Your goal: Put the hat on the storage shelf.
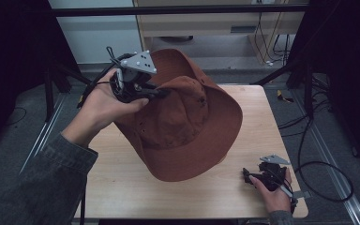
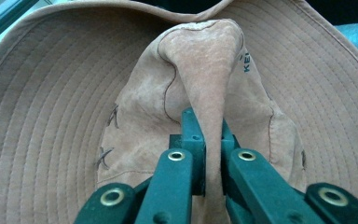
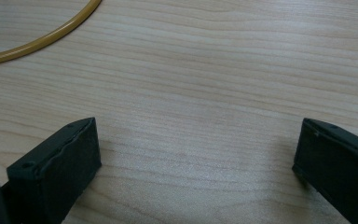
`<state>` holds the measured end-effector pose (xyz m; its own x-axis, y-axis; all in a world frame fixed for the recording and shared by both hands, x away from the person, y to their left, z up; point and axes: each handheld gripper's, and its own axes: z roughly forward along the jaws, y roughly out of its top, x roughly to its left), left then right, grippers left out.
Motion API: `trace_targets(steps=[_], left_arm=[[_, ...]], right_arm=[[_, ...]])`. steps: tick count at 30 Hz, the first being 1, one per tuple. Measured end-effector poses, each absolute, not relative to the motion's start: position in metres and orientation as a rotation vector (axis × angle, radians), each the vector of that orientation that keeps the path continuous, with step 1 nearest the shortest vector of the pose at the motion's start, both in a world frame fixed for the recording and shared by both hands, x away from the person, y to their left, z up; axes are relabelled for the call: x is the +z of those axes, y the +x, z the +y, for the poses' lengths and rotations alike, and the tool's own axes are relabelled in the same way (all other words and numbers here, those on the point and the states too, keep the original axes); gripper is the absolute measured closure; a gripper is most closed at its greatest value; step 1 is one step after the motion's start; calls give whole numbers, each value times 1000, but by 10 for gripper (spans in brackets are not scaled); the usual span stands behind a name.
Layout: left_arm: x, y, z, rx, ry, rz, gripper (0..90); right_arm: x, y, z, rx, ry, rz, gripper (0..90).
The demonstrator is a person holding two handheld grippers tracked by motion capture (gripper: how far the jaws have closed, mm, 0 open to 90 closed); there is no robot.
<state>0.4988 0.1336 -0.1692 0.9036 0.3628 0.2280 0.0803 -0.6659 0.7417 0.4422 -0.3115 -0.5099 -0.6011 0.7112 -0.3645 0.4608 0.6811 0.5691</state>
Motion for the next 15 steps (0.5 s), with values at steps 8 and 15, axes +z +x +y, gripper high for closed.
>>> trace_targets(steps=[8, 15], left_arm=[[-170, 503, 117, 456, 2282, 304, 886], [-168, 511, 89, 453, 2310, 281, 887]], right_arm=[[-510, 442, -311, 570, 899, 2315, 6], [-510, 442, -311, 570, 899, 2314, 6]])
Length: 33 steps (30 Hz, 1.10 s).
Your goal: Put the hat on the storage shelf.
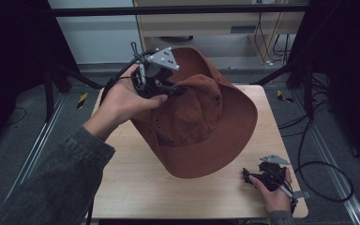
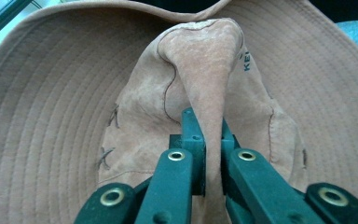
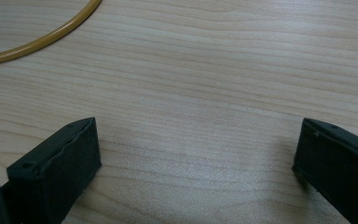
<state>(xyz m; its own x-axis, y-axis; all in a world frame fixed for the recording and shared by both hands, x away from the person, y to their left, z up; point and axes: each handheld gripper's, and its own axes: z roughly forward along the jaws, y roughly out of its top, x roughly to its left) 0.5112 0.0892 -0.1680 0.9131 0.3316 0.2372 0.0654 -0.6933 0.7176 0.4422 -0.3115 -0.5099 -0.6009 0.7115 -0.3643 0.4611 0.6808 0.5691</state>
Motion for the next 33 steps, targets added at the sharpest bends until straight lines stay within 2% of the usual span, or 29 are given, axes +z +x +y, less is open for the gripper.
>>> trace_targets(steps=[33], left_arm=[[-175, 551, 12, 435, 2368, 289, 887]], right_arm=[[-510, 442, -312, 570, 898, 2317, 6]])
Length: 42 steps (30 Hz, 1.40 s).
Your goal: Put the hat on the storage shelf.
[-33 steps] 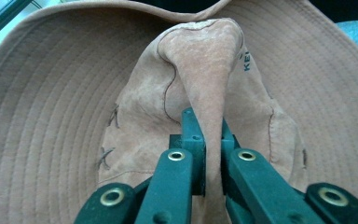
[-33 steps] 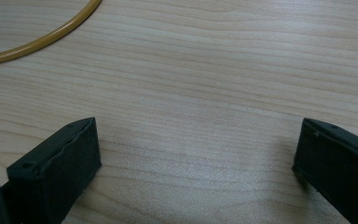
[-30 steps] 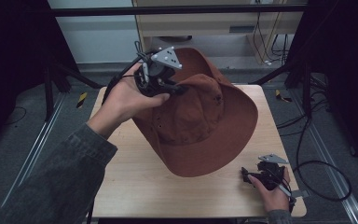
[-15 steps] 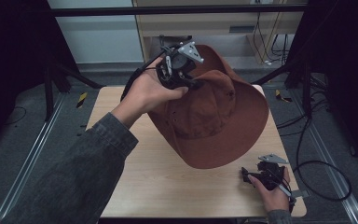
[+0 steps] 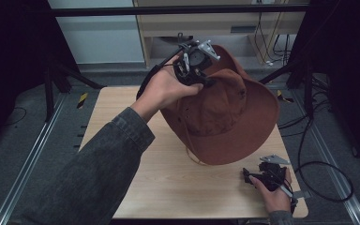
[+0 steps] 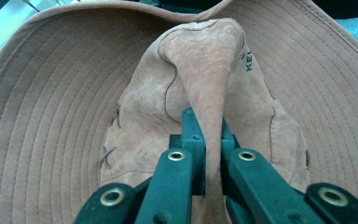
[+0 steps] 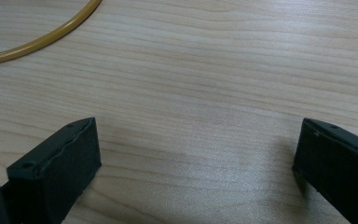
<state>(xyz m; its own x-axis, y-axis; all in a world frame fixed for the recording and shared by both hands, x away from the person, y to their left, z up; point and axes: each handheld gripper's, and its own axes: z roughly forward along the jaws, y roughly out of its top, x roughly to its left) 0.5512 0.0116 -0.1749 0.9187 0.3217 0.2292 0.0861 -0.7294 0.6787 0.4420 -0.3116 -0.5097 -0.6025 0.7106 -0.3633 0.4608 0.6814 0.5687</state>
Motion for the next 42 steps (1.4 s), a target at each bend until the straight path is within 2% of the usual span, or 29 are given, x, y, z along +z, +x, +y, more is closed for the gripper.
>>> trace_targets(steps=[15, 21, 42], left_arm=[[-189, 569, -7, 408, 2388, 308, 886], [-206, 576, -20, 395, 2422, 309, 886], [-218, 582, -18, 352, 2428, 340, 849]], right_arm=[[-510, 442, -312, 570, 898, 2317, 6], [-510, 442, -312, 570, 897, 2317, 6], [-510, 442, -312, 570, 897, 2316, 6]])
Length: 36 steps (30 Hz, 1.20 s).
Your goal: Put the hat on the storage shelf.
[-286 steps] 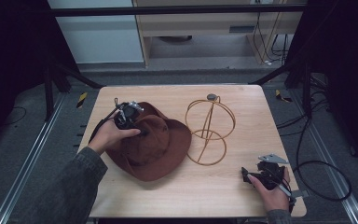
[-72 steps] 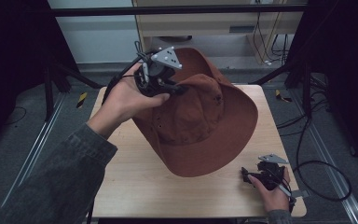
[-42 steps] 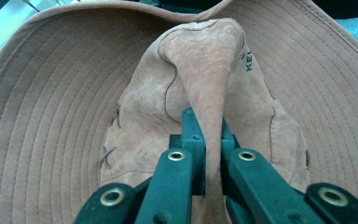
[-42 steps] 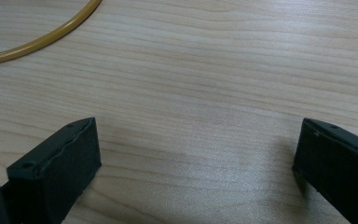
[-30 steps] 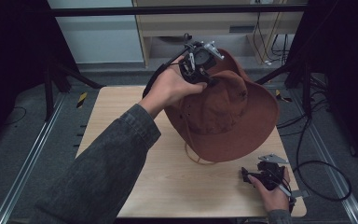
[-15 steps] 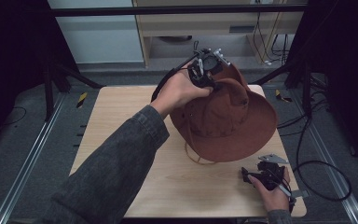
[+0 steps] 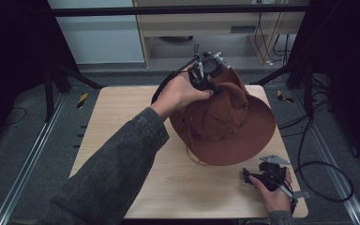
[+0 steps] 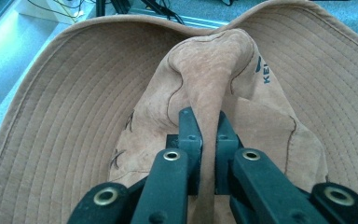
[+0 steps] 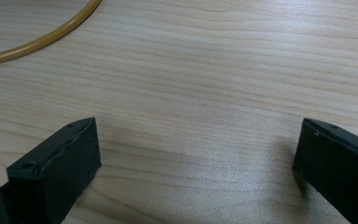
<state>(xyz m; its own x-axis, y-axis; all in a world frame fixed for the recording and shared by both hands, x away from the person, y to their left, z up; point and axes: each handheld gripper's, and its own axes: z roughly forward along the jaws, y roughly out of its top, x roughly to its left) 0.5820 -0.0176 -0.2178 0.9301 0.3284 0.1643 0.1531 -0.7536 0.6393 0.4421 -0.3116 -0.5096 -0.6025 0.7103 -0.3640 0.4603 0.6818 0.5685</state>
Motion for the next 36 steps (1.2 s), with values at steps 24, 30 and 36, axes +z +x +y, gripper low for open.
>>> trace_targets(steps=[24, 30, 36], left_arm=[[-224, 581, -17, 346, 2432, 355, 774], [-226, 581, -18, 372, 2413, 380, 648], [-224, 581, -19, 378, 2392, 396, 539]], right_arm=[[-510, 442, -312, 569, 898, 2315, 5], [-510, 442, -311, 570, 898, 2317, 5], [-510, 442, -311, 571, 898, 2318, 5]])
